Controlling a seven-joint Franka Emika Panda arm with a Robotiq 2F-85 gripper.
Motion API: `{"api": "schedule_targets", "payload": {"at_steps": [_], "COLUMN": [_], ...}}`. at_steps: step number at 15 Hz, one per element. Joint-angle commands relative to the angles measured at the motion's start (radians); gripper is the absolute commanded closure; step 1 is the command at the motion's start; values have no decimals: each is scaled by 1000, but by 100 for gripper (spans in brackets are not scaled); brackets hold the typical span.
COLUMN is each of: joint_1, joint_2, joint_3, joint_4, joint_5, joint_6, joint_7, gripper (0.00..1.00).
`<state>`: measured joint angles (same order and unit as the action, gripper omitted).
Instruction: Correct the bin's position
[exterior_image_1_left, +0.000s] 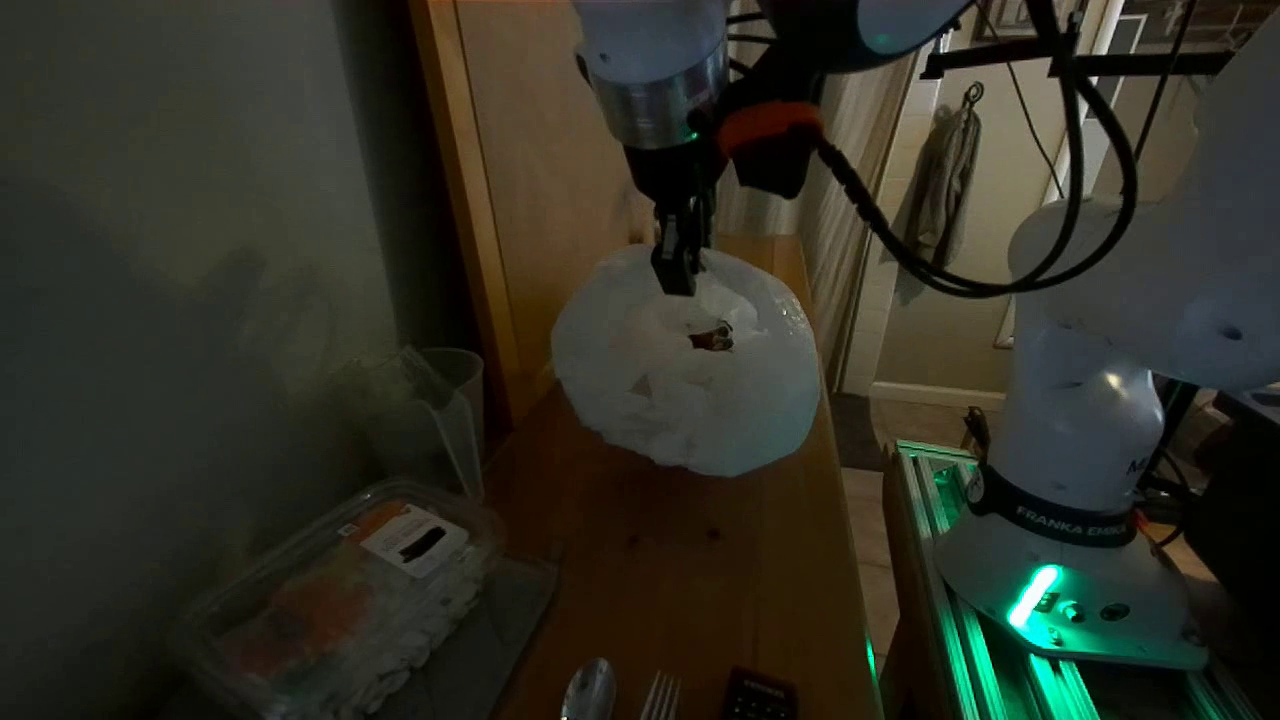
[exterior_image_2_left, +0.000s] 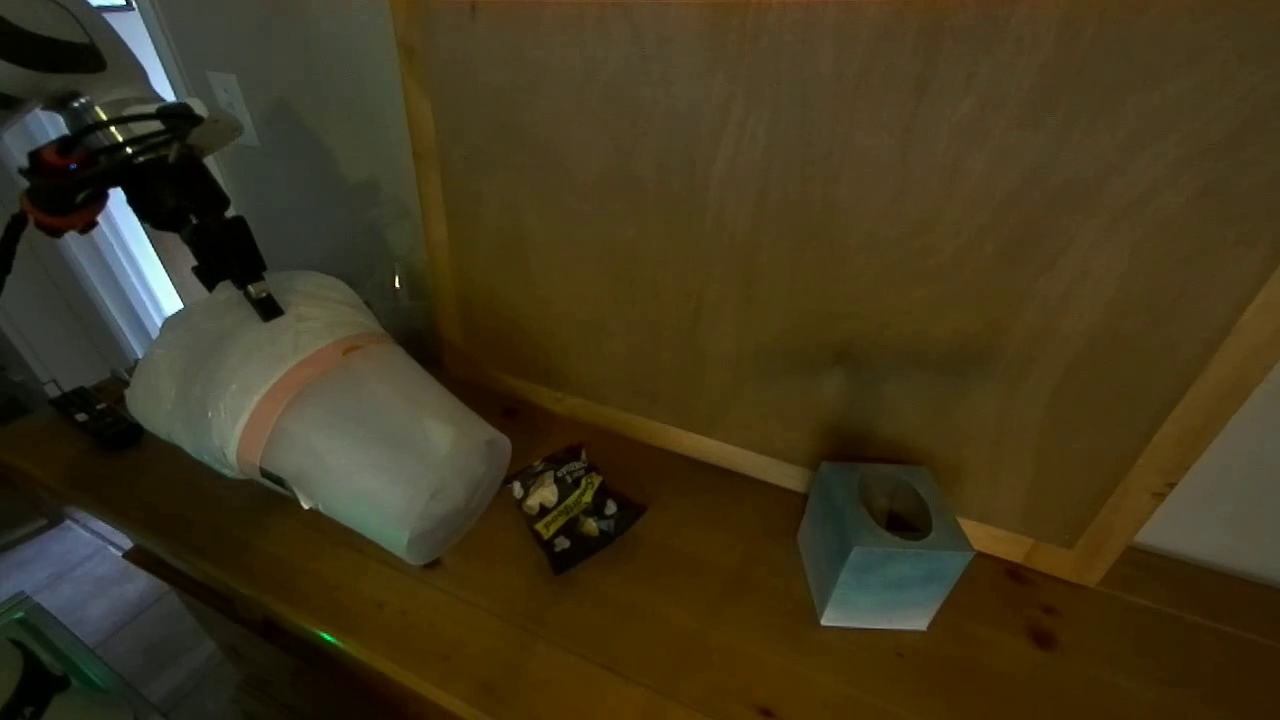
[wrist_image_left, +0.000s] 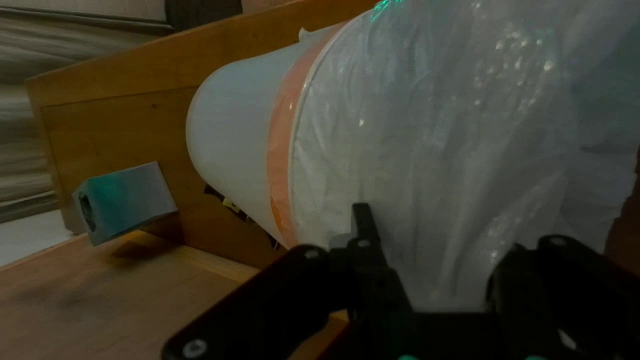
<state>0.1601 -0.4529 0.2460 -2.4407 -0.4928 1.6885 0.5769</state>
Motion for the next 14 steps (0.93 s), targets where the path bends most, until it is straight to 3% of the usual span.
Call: {"api": "schedule_targets", "payload": {"at_steps": [1, 14], "joint_1": [-3, -57], "joint_2": [-64, -246], "joint_3": [-59, -167], "joint_4": [-10, 8], "joint_5": [124, 339], "joint_6": [48, 17], "joint_7": [-84, -233], "gripper": [95, 95]}}
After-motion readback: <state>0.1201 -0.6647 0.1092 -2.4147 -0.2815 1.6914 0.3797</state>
